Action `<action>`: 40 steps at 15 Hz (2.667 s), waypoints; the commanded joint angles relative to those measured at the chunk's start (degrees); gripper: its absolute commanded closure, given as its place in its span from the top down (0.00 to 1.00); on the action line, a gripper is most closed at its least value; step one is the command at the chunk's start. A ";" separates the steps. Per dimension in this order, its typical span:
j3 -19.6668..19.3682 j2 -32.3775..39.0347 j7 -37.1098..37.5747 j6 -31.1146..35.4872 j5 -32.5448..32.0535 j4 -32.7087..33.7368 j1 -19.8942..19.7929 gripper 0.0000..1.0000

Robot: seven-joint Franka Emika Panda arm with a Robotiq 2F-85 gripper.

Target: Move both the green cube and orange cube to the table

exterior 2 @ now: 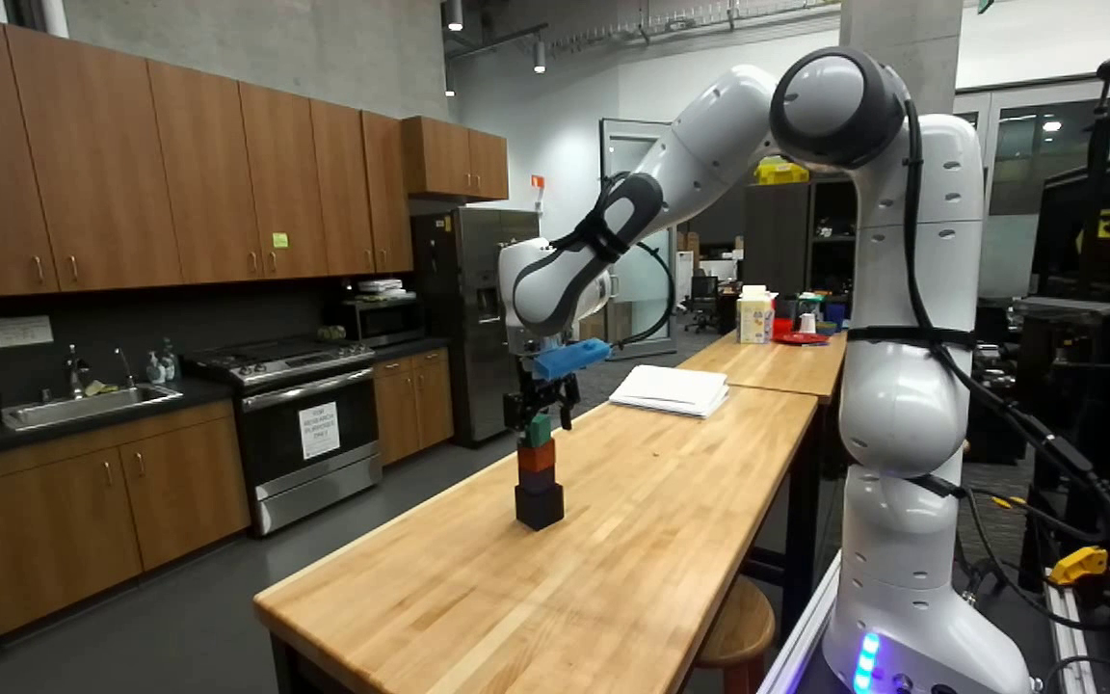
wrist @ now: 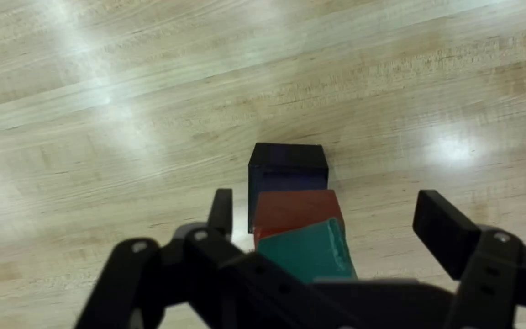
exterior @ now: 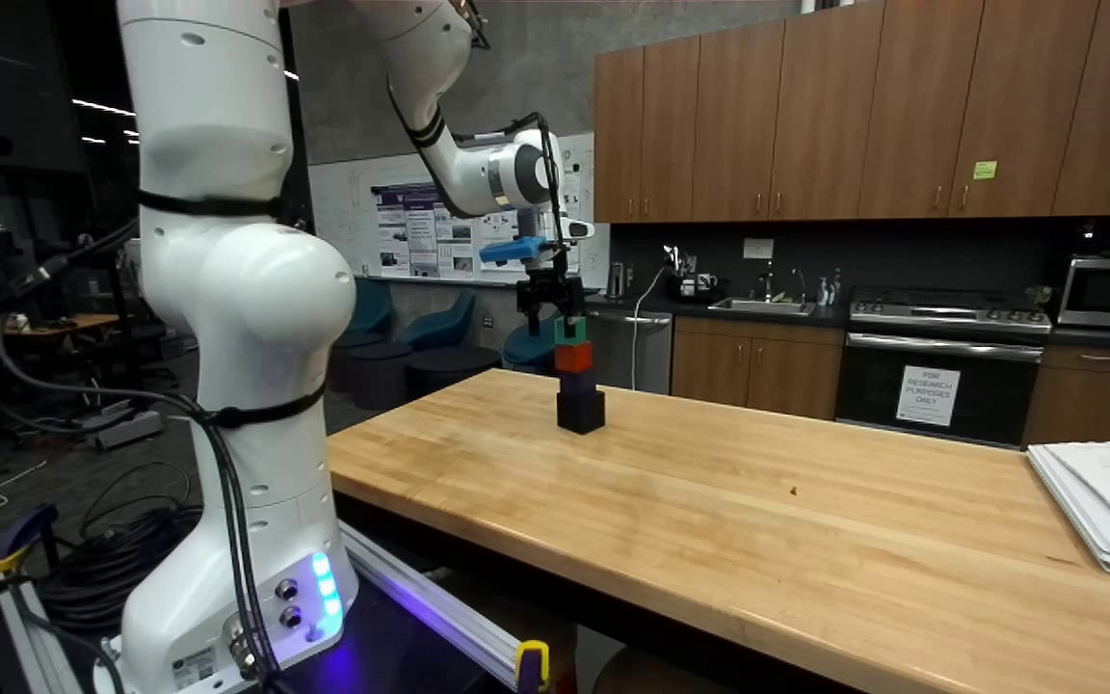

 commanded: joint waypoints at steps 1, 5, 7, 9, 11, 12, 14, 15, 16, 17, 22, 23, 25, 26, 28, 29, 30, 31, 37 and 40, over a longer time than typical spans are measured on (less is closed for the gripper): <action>-1.17 2.62 -0.11 0.20 -1.37 2.94 0.52 1.00; -1.62 3.79 -0.17 0.36 -1.52 4.06 0.78 1.00; -1.79 4.19 -0.26 0.68 -1.35 4.30 0.76 1.00; -1.93 4.65 -0.34 1.00 -1.24 4.58 0.76 1.00; -2.14 5.06 -0.07 1.15 -1.80 4.82 0.79 1.00; -2.27 5.27 -0.07 1.21 -1.86 4.97 0.78 1.00; -2.55 5.55 -0.07 1.26 -1.96 5.10 0.74 1.00; -2.67 5.77 -0.15 1.33 -1.88 5.19 0.73 1.00; -2.76 6.06 -0.16 1.38 -1.84 5.33 0.77 1.00; -2.85 6.26 -0.17 1.39 -1.80 5.42 0.79 1.00; -2.95 7.68 -0.38 1.43 -1.14 6.07 1.03 1.00; -2.97 7.95 -0.32 1.52 -1.15 6.14 1.13 0.99; -2.94 8.37 -0.56 1.56 -0.92 6.25 1.31 0.75; -2.96 8.48 -0.47 1.58 -0.95 6.35 1.42 0.73; -2.98 8.44 -0.57 1.66 -0.88 6.39 1.55 0.60; -3.02 8.43 -0.49 1.68 -1.02 6.43 1.60 0.51; -3.07 8.22 -0.42 1.73 -1.09 6.64 1.59 0.45; -3.10 8.11 -0.39 1.76 -1.10 6.74 1.58 0.42; -3.07 6.65 0.70 0.89 -1.01 6.32 1.87 0.34; -2.90 5.57 2.31 -0.23 -1.13 6.06 2.39 0.33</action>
